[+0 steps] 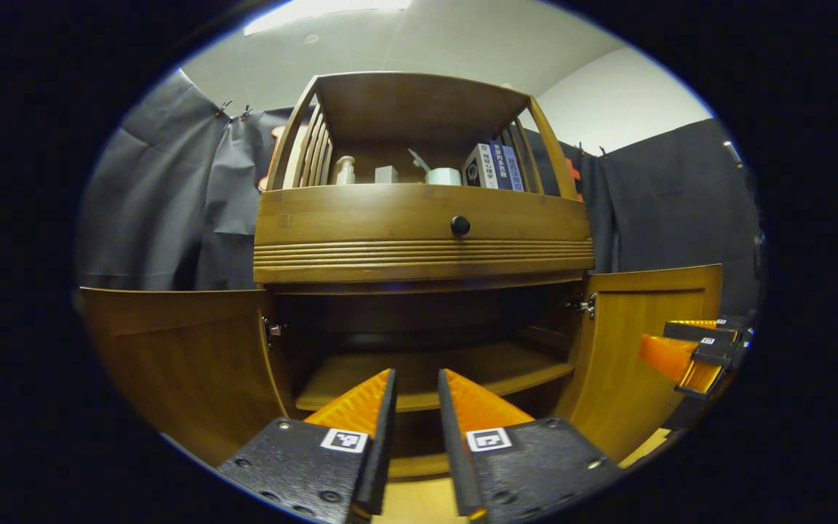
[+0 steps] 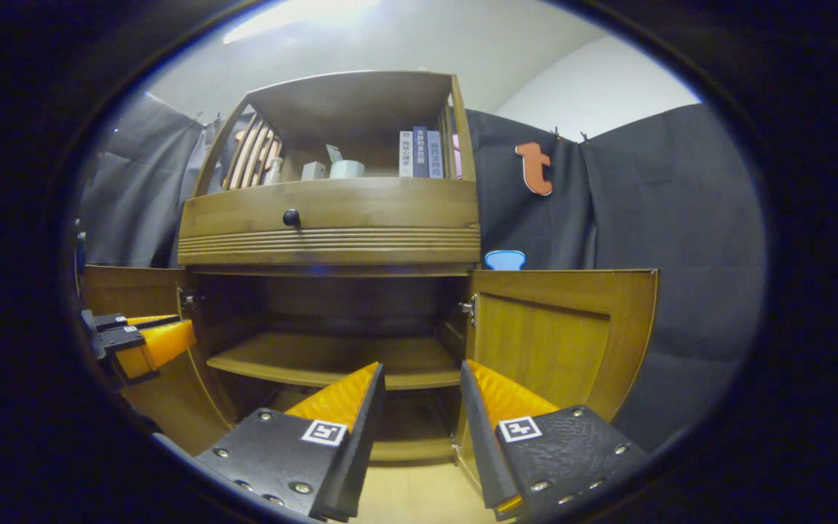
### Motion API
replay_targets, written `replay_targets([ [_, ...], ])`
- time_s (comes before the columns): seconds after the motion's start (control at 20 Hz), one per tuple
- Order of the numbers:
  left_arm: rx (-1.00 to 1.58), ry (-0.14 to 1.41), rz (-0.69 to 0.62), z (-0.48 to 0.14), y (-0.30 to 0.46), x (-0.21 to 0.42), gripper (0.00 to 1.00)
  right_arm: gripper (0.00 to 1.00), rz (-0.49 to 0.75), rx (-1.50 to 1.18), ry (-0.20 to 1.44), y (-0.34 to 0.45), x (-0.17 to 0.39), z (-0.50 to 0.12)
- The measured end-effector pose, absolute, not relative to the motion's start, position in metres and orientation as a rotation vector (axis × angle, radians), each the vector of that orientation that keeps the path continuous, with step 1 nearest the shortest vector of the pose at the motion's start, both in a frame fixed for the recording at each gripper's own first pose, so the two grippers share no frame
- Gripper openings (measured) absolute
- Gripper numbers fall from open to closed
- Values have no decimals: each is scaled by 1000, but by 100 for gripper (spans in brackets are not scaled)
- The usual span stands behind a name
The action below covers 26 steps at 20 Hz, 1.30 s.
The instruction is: Open the right door of the double-door shoe cabinet with the right hand, and open the left door with the left hand.
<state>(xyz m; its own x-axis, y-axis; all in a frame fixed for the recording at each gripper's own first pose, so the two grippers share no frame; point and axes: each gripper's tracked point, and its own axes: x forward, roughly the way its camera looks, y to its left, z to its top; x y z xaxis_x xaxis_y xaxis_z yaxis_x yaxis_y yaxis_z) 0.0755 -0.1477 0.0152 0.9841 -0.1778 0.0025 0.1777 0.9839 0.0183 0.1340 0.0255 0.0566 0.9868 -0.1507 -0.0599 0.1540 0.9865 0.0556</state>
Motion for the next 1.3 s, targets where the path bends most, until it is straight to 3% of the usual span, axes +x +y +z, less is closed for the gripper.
replay_targets([
  [0.15, -17, -2, -198, 16, -160, 73, 64, 63, -156, 68, 49, 27, 131, 57],
  [0.2, -16, -3, -186, 15, -161, 73, 75, 68, -152, 73, 46, 28, 131, 57],
  [0.3, -9, -13, -172, 15, -159, 74, 96, 89, -139, 79, 38, 30, 133, 58],
  [0.35, -10, -18, -176, 15, -160, 75, 93, 99, -136, 78, 36, 33, 131, 60],
  [1.3, -18, -26, -240, 18, -166, 70, 95, 99, -181, 95, 44, 37, 115, 57],
])
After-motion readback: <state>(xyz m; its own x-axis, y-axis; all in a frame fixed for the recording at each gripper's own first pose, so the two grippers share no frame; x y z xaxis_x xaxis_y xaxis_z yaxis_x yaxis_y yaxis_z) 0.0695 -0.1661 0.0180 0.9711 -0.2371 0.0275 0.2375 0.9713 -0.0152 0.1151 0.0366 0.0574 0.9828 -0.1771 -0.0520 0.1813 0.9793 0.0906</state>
